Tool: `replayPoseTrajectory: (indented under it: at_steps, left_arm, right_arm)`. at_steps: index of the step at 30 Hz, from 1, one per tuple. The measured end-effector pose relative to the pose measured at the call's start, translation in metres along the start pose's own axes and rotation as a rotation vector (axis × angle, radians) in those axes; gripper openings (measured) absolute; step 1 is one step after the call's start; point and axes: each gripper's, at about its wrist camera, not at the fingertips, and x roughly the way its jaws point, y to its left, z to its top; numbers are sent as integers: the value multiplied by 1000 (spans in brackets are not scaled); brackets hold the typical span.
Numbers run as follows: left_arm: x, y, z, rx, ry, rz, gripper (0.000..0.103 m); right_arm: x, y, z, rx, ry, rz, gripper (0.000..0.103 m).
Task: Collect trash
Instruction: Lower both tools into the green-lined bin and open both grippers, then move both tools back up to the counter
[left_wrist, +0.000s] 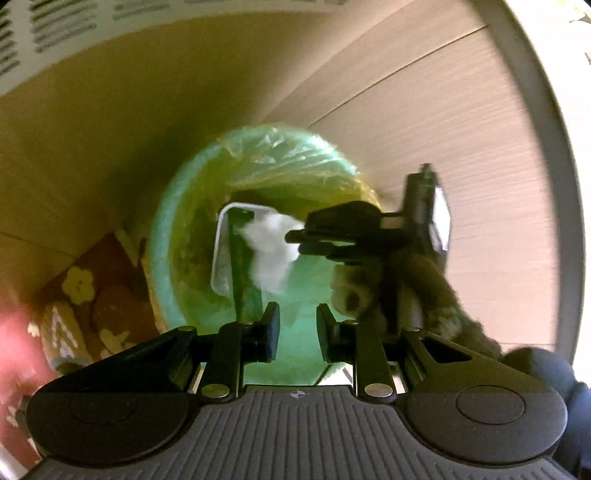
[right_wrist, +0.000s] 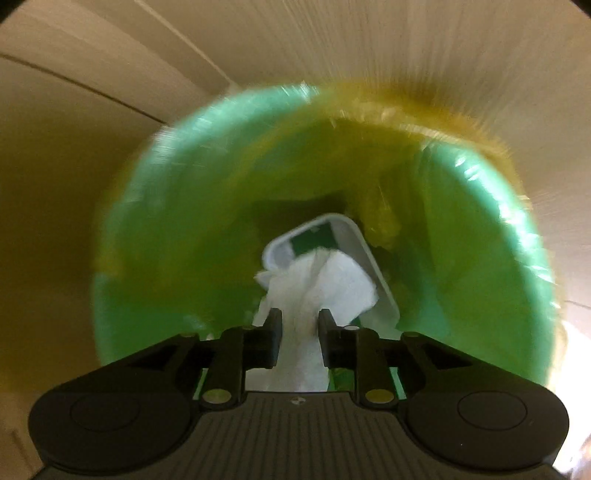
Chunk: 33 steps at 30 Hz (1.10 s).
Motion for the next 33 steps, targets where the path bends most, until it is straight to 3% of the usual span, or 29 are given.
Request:
replayPoseTrajectory:
  at_steps: [3,6,8,12,15,19,21,25,29,33]
  left_arm:
    - [-6,2,-2,-2,-11,-11,24]
    - [-11,2,2,4,-22,-8,24]
    - [-22,-4,7,23,-38,-15,24]
    - [-64,-31,16,166,-92,-11,24]
    - [-106,-54,25,260,-163,-30,24]
    - [-173,-68,44,302,-291,-72,24]
    - [-206,-66,51,299,-371,-75,24]
    - [-263,-42,67,219,-490,-10,24]
    - [-292,0,86,115,-520,88,24]
    - [-321,34,89,101,-549,90,24]
  right_arm:
    - [3,1,2,13,-4,-25,24]
    - [-17,0,-3,15,-45,-34,33]
    - [-35,3,-12,-9,-65,-58,33]
    - [-91,21,-33,-84,-124,-77,33]
    - [-149,46,-51,-148,-223,-60,34]
    - [-234,92,-78,-238,-391,0,37]
    - [-271,115,-89,-258,-477,52,48]
    - [-335,172,-103,-331,-642,136,56]
    - [-366,246,-109,-484,-725,121,58]
    - [-371,336,-110,-650,-735,123,59]
